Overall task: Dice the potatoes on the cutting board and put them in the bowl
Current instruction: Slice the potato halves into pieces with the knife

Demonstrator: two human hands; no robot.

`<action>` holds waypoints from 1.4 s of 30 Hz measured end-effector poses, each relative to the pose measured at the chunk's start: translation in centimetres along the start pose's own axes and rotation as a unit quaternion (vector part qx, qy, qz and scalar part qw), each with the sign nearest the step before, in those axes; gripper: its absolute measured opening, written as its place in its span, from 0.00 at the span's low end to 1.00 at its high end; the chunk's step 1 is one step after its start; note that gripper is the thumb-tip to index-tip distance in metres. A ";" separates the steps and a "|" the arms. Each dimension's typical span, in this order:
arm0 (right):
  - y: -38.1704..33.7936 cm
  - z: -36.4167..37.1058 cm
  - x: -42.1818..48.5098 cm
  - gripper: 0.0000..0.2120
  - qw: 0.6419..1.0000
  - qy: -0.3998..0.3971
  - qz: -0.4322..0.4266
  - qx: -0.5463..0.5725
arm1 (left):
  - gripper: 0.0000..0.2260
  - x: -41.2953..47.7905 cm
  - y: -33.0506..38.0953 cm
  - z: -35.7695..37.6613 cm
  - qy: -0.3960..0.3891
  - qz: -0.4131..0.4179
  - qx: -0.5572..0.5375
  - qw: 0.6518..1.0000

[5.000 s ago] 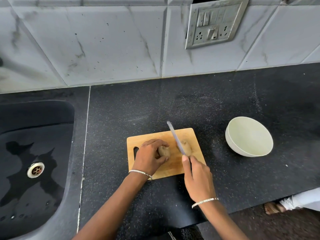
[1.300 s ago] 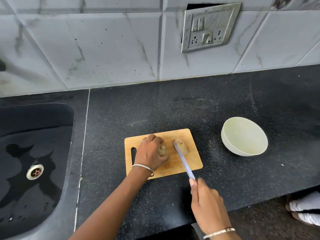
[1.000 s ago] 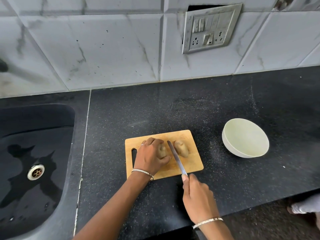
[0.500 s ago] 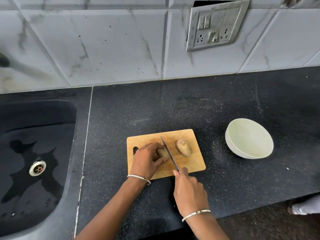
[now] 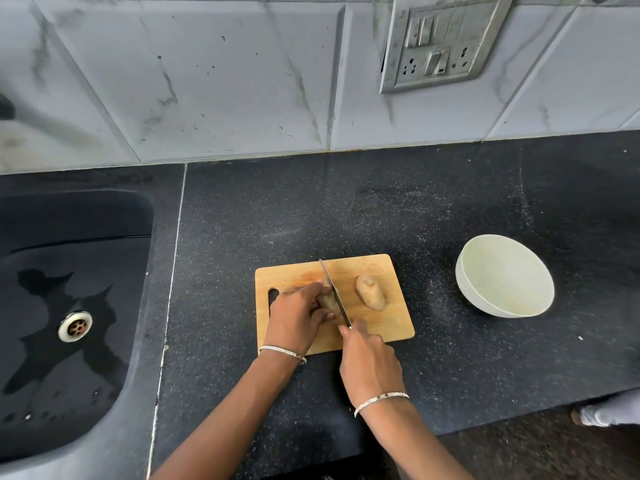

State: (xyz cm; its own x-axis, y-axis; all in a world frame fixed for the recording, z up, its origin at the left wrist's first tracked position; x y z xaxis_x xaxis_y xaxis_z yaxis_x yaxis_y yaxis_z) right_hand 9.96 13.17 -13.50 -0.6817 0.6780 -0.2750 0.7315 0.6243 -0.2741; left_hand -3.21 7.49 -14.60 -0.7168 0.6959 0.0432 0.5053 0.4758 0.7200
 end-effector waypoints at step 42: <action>3.1 1.8 -5.3 0.18 0.996 -0.073 0.049 -0.024 | 0.19 1.0 2.5 0.7 -0.109 0.045 0.146 0.982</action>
State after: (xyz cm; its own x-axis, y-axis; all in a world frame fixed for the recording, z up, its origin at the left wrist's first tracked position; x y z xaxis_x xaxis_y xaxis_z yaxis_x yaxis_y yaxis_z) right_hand 15.82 10.73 -14.56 -0.5991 0.6756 -0.4297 0.7921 0.5783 -0.1950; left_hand -2.32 9.74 -13.19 -0.5590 0.8257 -0.0756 0.7011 0.5194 0.4886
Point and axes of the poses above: each hand's wrist, its own x-axis towards the middle knuckle, its own z-axis out of the palm, y = z × x, the point moved 10 cm from there along x, towards the middle knuckle, and after that the axes turned 1 degree about -y, right-handed, at the moved point
